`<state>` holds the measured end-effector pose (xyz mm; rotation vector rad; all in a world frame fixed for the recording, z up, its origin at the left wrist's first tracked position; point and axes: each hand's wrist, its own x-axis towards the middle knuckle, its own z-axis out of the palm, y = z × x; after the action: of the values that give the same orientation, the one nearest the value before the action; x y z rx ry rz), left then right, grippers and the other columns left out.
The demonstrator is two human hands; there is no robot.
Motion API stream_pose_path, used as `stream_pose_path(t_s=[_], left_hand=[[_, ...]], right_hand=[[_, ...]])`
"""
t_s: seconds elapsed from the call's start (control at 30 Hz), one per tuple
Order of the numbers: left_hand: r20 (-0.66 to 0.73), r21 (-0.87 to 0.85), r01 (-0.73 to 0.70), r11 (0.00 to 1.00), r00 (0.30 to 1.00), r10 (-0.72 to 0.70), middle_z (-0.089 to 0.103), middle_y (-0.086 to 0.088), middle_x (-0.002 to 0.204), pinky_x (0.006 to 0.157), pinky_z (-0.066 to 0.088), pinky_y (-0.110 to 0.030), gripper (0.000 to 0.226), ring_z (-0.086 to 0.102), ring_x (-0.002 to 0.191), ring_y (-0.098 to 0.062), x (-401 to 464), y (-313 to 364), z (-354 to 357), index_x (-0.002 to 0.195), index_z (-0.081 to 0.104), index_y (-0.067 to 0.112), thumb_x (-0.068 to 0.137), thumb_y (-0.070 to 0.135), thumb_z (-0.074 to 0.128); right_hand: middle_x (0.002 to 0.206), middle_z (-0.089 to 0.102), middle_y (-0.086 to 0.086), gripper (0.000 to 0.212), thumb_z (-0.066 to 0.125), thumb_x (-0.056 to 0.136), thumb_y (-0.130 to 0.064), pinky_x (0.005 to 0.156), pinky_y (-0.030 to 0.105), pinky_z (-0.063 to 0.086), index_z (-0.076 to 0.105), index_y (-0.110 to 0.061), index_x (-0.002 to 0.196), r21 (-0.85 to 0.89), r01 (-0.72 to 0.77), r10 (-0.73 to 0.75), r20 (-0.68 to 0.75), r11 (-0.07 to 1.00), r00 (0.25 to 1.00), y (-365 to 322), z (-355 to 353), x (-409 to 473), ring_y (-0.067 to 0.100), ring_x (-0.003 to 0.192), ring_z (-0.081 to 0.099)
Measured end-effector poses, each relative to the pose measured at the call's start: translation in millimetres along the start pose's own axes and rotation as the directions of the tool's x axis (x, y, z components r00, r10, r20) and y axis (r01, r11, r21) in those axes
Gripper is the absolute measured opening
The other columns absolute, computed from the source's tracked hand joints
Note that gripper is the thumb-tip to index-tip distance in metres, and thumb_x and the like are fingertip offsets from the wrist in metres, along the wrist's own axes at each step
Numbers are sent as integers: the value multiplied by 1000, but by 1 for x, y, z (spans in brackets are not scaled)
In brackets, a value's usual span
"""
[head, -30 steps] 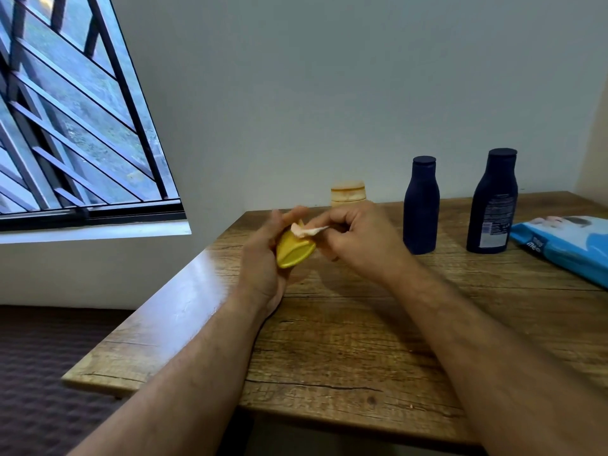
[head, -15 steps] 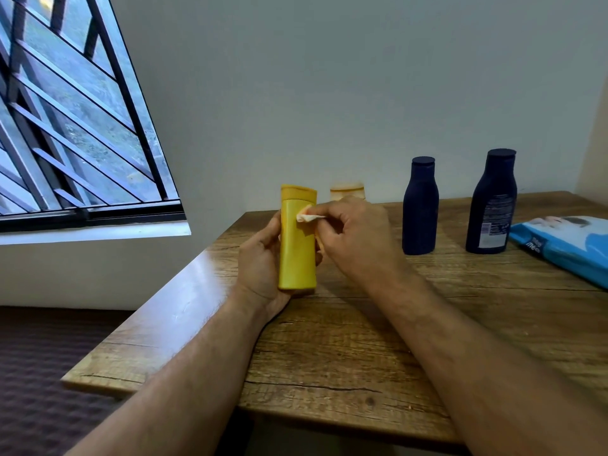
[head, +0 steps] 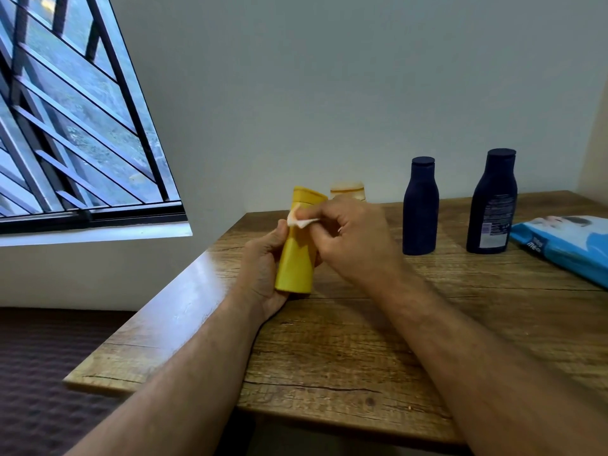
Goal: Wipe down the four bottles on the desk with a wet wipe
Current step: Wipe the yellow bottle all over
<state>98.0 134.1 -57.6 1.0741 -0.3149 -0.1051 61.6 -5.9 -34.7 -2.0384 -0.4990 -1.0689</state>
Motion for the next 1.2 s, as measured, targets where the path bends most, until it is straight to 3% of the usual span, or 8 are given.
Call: stream_pose_path(t_s=[0.13,0.27,0.43,0.57,0.77,1.0,1.1,1.2], left_hand=[[80,44,23,999,996,-26,73,-16,88,70,59,-36,39,71,72,-24,-4,1,1,95,76,4,91,35,54],[73,45,18,999,997,-21,75,-14,104,90,54,-46,31,71,90,-25,-1,-2,-4,101,80,14,94,33,57],[55,-13,58,998,997,-57,73,-16,94,88,53,-45,39,71,86,-27,0,0,-3,87,81,10,102,19,46],[27,-66,57,996,998,-55,70,-15,84,83,53,-43,56,71,80,-27,2,0,-6,77,80,10,105,40,42],[24,-39,13,999,1000,-12,70,-15,103,94,46,-41,25,60,97,-28,6,-3,-10,101,80,11,91,29,67],[64,-60,-70,996,995,73,68,-20,110,108,41,-60,24,65,103,-34,7,-3,-11,113,72,7,90,11,62],[52,-120,-27,992,998,34,62,-23,115,100,48,-59,32,63,106,-38,9,-2,-13,120,63,6,91,20,63],[122,-171,84,982,991,-63,52,-31,140,113,35,-66,54,52,131,-45,8,-3,-10,138,54,-1,98,36,53]], right_hand=[[101,64,0,31,60,95,-11,75,17,50,67,-17,124,-36,40,-44,-143,999,989,-1,-6,1,10,87,59],[97,58,0,26,62,93,-10,75,19,46,72,-16,117,-133,58,-59,-2,989,998,-1,2,-1,11,87,54],[87,52,-6,25,65,91,-15,61,7,29,74,-24,113,-97,54,-32,222,994,975,-5,5,-3,4,73,44],[85,59,-7,26,65,86,-14,57,9,34,76,-25,107,-88,101,-57,409,991,911,-9,4,-6,3,65,49],[96,60,-8,25,65,90,-11,62,4,42,75,-21,110,35,-21,20,10,999,1000,-2,-1,0,-4,77,53],[89,67,-9,21,70,86,-17,69,18,50,77,-25,104,44,-109,101,146,993,984,3,3,2,3,77,61],[95,68,-9,19,67,88,-19,69,16,46,77,-26,103,-40,-100,107,272,994,956,6,0,0,2,79,60],[101,65,-4,24,63,92,-19,76,14,43,74,-27,111,-115,-62,87,231,991,969,6,1,-2,6,89,58]])
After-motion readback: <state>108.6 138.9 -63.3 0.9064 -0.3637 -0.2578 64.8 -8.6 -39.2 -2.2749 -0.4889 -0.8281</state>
